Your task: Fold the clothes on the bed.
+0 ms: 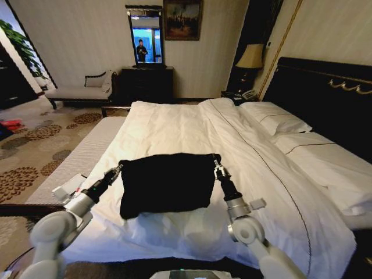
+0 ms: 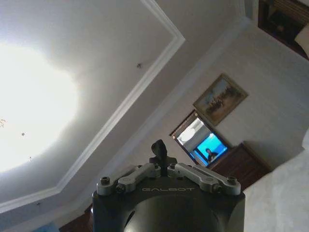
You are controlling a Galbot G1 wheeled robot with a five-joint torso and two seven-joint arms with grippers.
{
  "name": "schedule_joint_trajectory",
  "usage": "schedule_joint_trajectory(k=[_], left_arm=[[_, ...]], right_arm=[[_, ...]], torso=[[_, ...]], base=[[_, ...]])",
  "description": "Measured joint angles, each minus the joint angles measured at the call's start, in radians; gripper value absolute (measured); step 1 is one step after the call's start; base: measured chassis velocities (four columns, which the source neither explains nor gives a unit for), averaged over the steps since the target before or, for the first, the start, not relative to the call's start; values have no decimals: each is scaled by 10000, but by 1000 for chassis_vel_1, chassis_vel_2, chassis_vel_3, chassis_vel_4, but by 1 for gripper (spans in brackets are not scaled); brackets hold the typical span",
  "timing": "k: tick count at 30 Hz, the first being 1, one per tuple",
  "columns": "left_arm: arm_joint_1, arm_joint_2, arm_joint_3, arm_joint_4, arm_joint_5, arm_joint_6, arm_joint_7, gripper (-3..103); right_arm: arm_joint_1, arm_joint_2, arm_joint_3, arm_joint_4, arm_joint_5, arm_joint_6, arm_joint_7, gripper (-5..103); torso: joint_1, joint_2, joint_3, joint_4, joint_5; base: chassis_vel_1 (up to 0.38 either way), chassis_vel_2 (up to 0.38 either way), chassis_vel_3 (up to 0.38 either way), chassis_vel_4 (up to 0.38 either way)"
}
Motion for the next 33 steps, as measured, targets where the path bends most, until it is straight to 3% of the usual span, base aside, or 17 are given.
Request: schedule_joint_trajectory(k=[8,13,16,18,19,22,23,27,28,31,33], left_arm=[[470,178,-1149,-1367,-1084,33,-399,2],[608,402,-1385,-1890,-1235,53,-509,2],[546,614,-1429,-1950,-1194,115,-769,2],[378,759,-924,-1608,-531,200,-850,2],[378,759,-924,-1608,-531,200,-850,2],[-58,897,197,-292,712,227,-817,2],[-58,897,197,-292,712,227,-817,2],[-1281,1001,1838,2294,2625,90,-683,2],[-1281,1001,1838,2294,2625,90,-683,2],[-2300,1120,2692,4000,3573,-120,-452,2],[-2600,1173,2961,4469,3768,-209,-385,2]], right_arm=[[-1063,5,838,1222,-480,-7,395,1],[-1943,17,1202,2055,-963,-144,867,1],[-2160,-192,1352,2623,-1089,-873,2299,1],[-1845,-452,1260,2283,-1091,-1444,3294,1],[-1845,-452,1260,2283,-1091,-1444,3294,1],[-819,-855,625,1027,-1020,-2050,4152,1],[-819,-855,625,1027,-1020,-2050,4152,1],[1201,-1069,-812,-1311,-608,-2428,4571,1],[1201,-1069,-812,-1311,-608,-2428,4571,1],[2958,-907,-1810,-3324,-566,-2349,4397,1],[3347,-834,-2010,-3786,-561,-2308,4286,1]], torso=[[0,-1,0,2,-2],[0,0,-1,-7,0],[-1,1,-1,2,-4],[-2,1,-1,3,-2],[-2,1,-1,3,-2],[0,-1,2,4,0],[0,-1,2,4,0],[1,-3,4,-1,-1],[1,-3,4,-1,-1],[3,-3,5,4,-1],[3,-5,6,6,0]], base=[[0,0,0,0],[0,0,0,0],[0,0,0,0],[0,0,0,0],[0,0,0,0],[0,0,0,0],[0,0,0,0],[0,0,0,0],[0,0,0,0],[0,0,0,0],[0,0,0,0]])
